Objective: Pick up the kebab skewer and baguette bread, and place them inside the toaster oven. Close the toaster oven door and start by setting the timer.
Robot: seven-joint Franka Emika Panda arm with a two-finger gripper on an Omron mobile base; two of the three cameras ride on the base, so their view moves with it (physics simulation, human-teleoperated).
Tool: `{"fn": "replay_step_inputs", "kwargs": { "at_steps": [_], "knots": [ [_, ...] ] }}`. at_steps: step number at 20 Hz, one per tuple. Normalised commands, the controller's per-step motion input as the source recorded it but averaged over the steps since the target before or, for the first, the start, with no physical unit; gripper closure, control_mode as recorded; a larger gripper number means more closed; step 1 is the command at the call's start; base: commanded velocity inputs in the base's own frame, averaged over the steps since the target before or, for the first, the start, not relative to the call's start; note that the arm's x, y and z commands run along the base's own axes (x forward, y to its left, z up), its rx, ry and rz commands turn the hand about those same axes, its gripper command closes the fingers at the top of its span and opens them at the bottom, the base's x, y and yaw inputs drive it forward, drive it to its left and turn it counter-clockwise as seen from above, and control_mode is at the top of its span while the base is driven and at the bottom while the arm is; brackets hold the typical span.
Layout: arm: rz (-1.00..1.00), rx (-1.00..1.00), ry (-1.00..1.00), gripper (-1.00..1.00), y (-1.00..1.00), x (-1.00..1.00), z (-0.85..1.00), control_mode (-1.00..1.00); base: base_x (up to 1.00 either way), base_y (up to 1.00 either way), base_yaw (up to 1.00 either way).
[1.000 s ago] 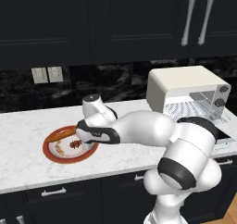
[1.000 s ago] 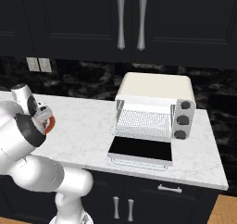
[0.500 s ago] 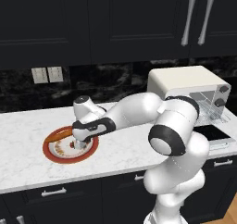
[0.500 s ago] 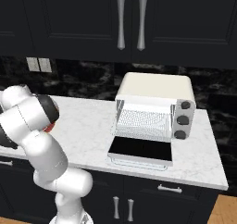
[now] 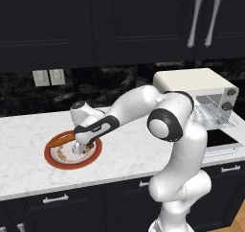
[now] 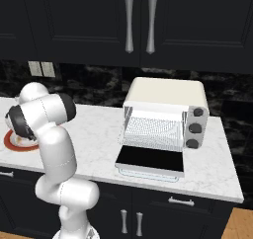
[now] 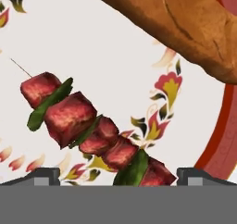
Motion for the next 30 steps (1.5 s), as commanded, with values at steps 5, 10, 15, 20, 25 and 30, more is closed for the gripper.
{"fn": "replay_step_inputs", "kwargs": {
  "at_steps": [5, 10, 15, 20, 25, 30],
  "knots": [
    [0.0, -0.02, 0.02, -1.0, 0.0, 0.23, -0.24, -1.0, 0.0, 0.0, 0.0],
    [0.0, 0.0, 0.01, -1.0, 0.0, 0.11, -0.21, -1.0, 0.0, 0.0, 0.0],
    [0.0, 0.0, 0.0, 1.0, 0.0, 0.0, -0.07, -1.0, 0.0, 0.0, 0.0],
    [0.0, 0.0, 0.0, 1.0, -0.11, -0.24, 0.0, -1.0, 0.0, 0.0, 0.0],
    [0.0, 0.01, -0.01, 1.0, -0.24, -0.5, 0.37, -1.0, 0.0, 0.0, 0.0],
    [-0.05, 0.09, -0.12, 1.0, -0.75, -1.0, 0.97, -1.0, 0.0, 0.0, 0.0]
  ]
}}
